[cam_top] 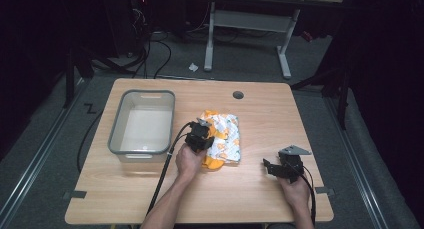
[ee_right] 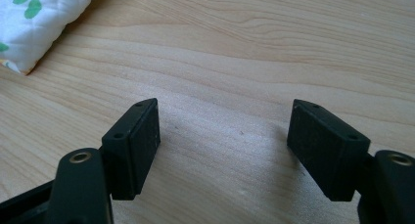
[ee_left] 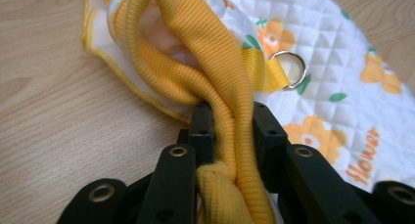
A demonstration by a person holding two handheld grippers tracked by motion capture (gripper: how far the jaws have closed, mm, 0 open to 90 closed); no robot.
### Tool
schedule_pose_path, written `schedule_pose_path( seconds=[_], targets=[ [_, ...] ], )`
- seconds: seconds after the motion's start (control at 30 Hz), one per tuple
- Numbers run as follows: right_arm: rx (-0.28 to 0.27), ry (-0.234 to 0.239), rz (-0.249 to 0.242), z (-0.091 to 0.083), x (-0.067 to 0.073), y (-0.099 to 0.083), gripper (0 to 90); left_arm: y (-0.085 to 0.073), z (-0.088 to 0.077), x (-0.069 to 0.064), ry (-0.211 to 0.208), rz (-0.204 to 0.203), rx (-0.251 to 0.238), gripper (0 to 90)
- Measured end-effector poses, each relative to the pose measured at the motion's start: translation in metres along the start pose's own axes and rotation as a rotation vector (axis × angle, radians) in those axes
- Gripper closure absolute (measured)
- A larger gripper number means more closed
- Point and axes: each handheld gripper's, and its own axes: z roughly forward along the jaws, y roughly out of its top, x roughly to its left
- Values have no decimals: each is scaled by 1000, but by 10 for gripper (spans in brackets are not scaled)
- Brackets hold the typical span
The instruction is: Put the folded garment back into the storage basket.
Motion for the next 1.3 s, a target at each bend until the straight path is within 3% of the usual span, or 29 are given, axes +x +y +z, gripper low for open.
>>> schedule_pose_path(
  seconds=[0.33, 0.7, 0.9, 1.3],
  targets=[
    [1, 0, -2, 0, 0, 0, 280, 7, -31, 0, -43, 3, -68, 754],
    [1, 0, -2, 0, 0, 0, 279, 11, -53, 2, -74, 12, -109, 759],
    [1, 0, -3, 0, 0, 0, 279, 20, -67, -2, -69, 55, -129, 760],
    [1, 0, -2, 0, 0, 0, 279, 32, -93, 7, -115, 32, -173, 760]
  ],
)
